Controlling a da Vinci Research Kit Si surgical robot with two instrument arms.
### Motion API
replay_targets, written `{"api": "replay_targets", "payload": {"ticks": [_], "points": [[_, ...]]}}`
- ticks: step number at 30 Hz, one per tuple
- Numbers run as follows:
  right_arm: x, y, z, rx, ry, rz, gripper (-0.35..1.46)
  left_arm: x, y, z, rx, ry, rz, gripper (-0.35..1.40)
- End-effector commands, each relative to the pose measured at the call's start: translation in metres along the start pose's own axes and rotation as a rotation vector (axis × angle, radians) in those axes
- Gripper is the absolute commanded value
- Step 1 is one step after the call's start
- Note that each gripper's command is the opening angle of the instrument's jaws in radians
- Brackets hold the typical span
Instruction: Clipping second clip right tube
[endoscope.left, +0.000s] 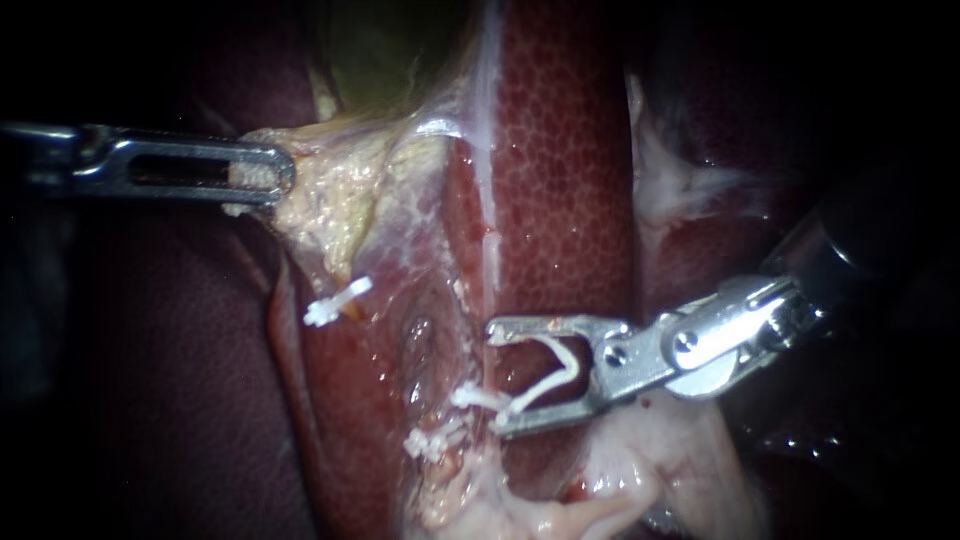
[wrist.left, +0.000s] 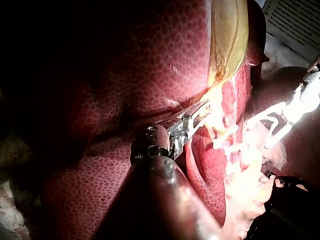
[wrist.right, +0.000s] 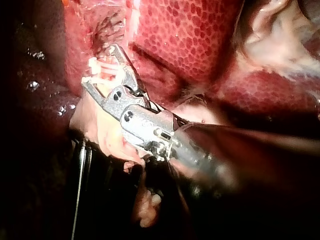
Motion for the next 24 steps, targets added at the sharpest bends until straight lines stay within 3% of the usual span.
{"api": "replay_targets", "payload": {"ticks": [1,14,24], "points": [[-0.0002,0.0000,0.0000,-0.001,0.000,0.015,0.57,0.0000,0.0000,0.0000,0.000,0.000,0.000,-0.35],[-0.0039,0.0009,0.0004,-0.015,0.003,0.246,0.57,0.0000,0.0000,0.0000,0.000,0.000,0.000,-0.35],[-0.0059,0.0022,0.0016,-0.032,0.011,0.485,0.53,0.0000,0.0000,0.0000,0.000,0.000,0.000,-0.35]]}}
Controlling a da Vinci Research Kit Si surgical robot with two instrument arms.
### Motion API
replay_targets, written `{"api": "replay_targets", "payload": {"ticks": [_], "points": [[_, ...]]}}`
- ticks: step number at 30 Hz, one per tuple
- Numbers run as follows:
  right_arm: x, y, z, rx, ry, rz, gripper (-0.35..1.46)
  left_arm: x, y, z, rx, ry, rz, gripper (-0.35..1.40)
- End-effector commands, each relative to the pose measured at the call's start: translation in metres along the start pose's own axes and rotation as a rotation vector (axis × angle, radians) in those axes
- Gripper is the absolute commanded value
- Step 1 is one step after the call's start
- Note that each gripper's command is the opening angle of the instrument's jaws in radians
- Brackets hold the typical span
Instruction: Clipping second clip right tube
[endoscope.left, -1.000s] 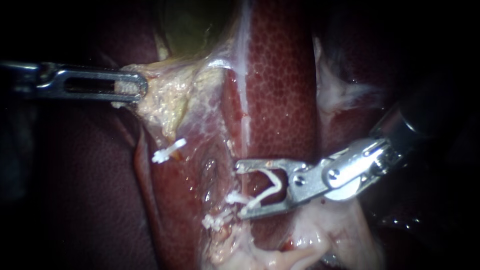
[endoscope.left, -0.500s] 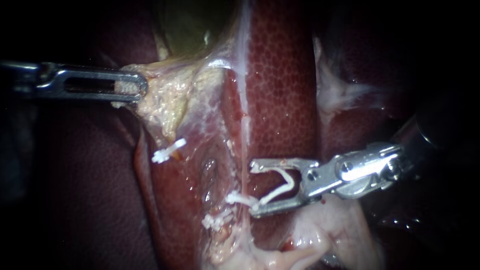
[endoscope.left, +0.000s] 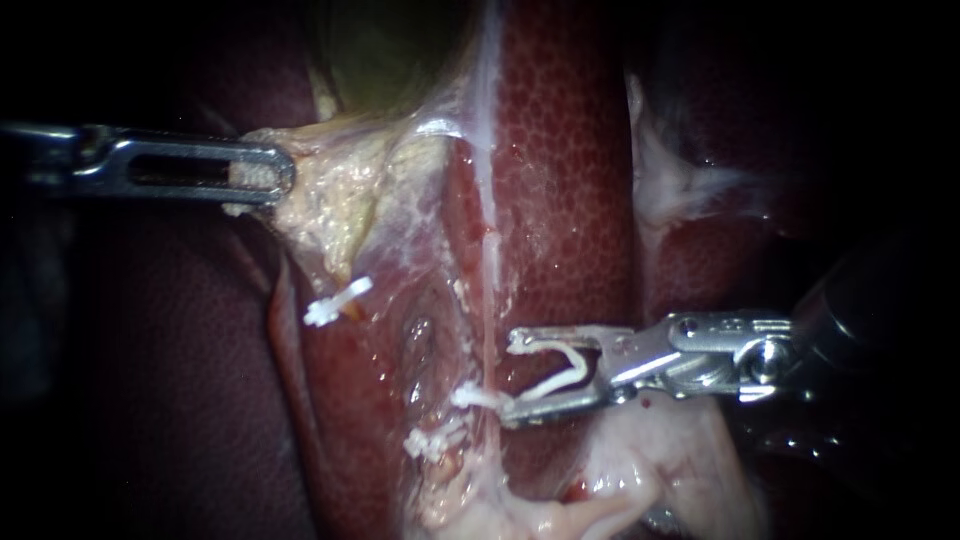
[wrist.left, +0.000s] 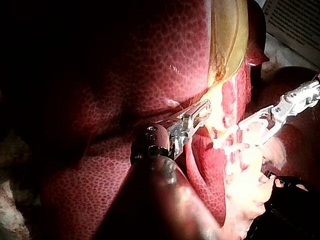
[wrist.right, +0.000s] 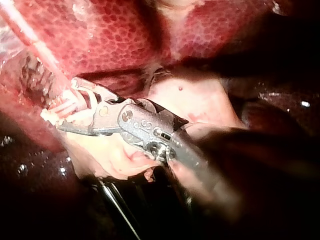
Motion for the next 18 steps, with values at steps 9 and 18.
{"api": "replay_targets", "payload": {"ticks": [9,18], "points": [[-0.0002,0.0011,0.0010,0.014,0.023,0.173,0.52,0.0000,0.0000,0.0000,0.000,0.000,0.000,-0.35],[-0.0014,0.0015,0.0021,0.048,0.032,0.272,0.52,0.0000,0.0000,0.0000,0.000,0.000,0.000,-0.35]]}}
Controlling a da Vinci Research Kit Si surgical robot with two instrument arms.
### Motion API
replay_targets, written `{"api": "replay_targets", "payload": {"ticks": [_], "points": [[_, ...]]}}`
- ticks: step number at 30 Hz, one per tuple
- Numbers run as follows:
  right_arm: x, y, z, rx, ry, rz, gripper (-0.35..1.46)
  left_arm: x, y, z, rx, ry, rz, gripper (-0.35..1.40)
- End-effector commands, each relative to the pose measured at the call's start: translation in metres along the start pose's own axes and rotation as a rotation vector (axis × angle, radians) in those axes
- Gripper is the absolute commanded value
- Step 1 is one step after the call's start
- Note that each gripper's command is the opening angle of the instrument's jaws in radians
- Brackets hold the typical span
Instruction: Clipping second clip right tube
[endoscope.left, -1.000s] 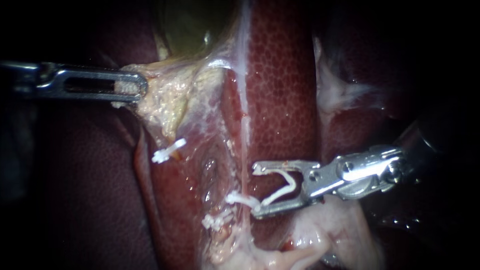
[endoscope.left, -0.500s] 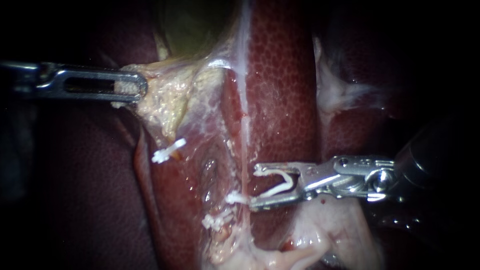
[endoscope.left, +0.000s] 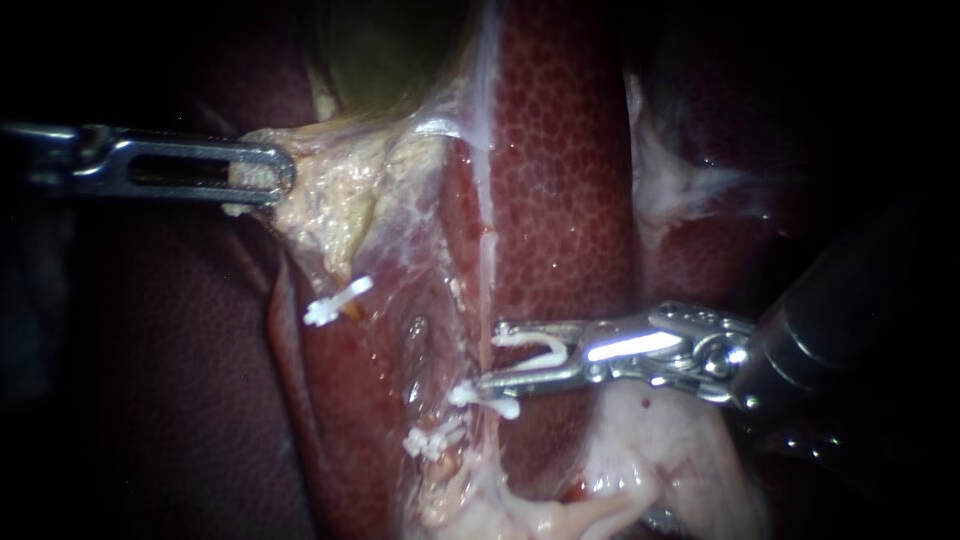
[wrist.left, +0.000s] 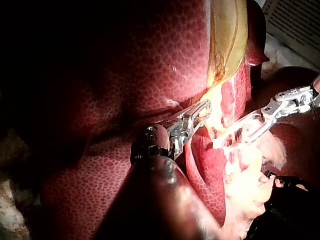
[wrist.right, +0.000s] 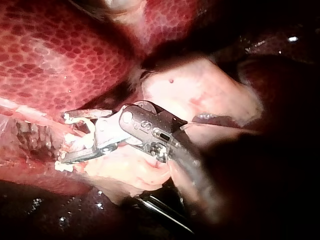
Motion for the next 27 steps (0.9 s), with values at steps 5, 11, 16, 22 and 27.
{"api": "replay_targets", "payload": {"ticks": [5,11,16,22,27], "points": [[-0.0008,0.0002,0.0013,0.026,-0.002,0.031,0.53,0.0000,0.0000,0.0000,0.000,0.000,0.000,-0.35],[-0.0016,0.0005,0.0028,0.039,-0.002,0.045,0.53,0.0000,0.0000,0.0000,0.000,0.000,0.000,-0.35],[-0.0017,0.0006,0.0035,0.049,0.008,0.055,0.53,0.0000,0.0000,0.0000,0.000,0.000,0.000,-0.35],[-0.0015,0.0007,0.0040,0.075,0.034,0.078,0.50,0.0000,0.0000,0.0000,0.000,0.000,0.000,-0.35],[-0.0019,0.0009,0.0043,0.105,0.037,0.100,0.39,0.0000,0.0000,0.0000,0.000,0.000,0.000,-0.35]]}}
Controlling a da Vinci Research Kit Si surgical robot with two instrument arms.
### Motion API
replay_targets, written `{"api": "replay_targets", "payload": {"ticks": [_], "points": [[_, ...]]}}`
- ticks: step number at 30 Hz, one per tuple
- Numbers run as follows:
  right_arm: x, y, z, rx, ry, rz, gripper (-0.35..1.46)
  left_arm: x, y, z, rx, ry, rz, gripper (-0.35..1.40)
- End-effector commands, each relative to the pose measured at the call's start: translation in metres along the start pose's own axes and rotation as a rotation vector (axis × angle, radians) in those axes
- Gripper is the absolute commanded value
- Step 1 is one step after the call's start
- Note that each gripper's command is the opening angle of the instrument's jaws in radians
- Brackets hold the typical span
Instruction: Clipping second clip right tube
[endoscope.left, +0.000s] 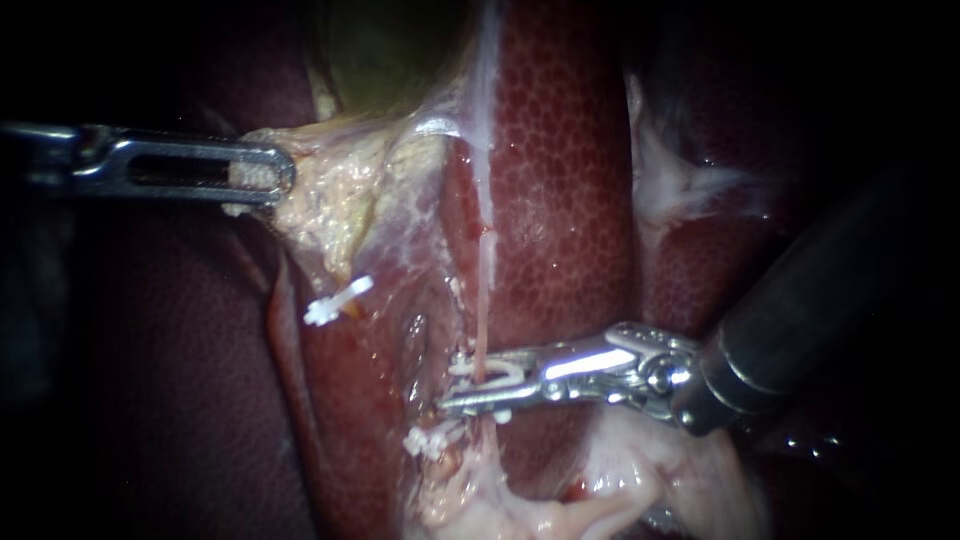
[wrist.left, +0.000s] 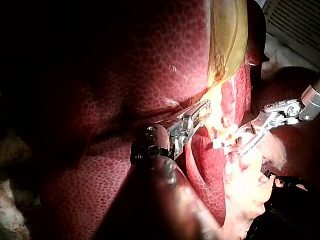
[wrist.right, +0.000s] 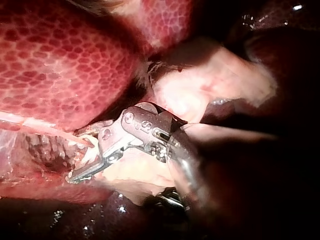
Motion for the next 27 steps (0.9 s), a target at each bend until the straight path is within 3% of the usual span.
{"api": "replay_targets", "payload": {"ticks": [1,7,18,27], "points": [[-0.0001,0.0001,0.0001,0.003,-0.003,0.002,0.36,0.0000,0.0000,0.0000,0.000,0.000,0.000,-0.35],[-0.0004,0.0005,0.0002,0.027,-0.012,0.010,0.10,0.0000,0.0000,0.0000,0.000,0.000,0.000,-0.35],[-0.0003,0.0011,-0.0005,0.008,0.003,0.010,-0.34,0.0000,0.0000,0.0000,0.000,0.000,0.000,-0.35],[-0.0004,0.0014,-0.0010,-0.002,0.011,0.009,-0.35,0.0000,0.0000,0.0000,0.000,0.000,0.000,-0.35]]}}
